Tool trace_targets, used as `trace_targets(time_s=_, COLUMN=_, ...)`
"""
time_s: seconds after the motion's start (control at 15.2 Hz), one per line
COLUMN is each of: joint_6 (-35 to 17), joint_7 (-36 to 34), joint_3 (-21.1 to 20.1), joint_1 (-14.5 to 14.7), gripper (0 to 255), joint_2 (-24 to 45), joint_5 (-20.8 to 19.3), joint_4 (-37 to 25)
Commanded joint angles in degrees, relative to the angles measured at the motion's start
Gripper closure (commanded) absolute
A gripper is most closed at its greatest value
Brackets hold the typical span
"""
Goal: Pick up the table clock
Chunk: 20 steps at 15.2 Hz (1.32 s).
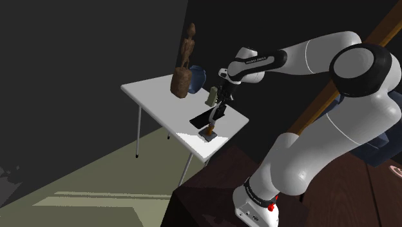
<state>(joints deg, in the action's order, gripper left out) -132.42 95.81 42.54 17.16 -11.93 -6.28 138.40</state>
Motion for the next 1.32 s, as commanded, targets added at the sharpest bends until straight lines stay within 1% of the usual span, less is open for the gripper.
trace_targets(time_s=0.0, joint_6=0.0, joint_7=0.0, joint_3=0.0, joint_1=0.0, gripper=255, joint_2=0.0, joint_5=0.0, joint_4=0.0)
trace_targets(time_s=0.26, joint_6=0.0, joint_7=0.0, joint_3=0.0, joint_1=0.0, gripper=255, joint_2=0.0, joint_5=0.0, joint_4=0.0)
trace_targets(time_s=0.73, joint_6=6.0, joint_7=-2.0, joint_3=-1.7, joint_1=-0.8, gripper=255, joint_2=-3.6, joint_5=-2.1, joint_4=-2.9)
trace_targets(time_s=1.25, joint_6=12.6, joint_7=-3.3, joint_3=-3.4, joint_1=-1.2, gripper=255, joint_2=-6.5, joint_5=-3.3, joint_4=-6.9)
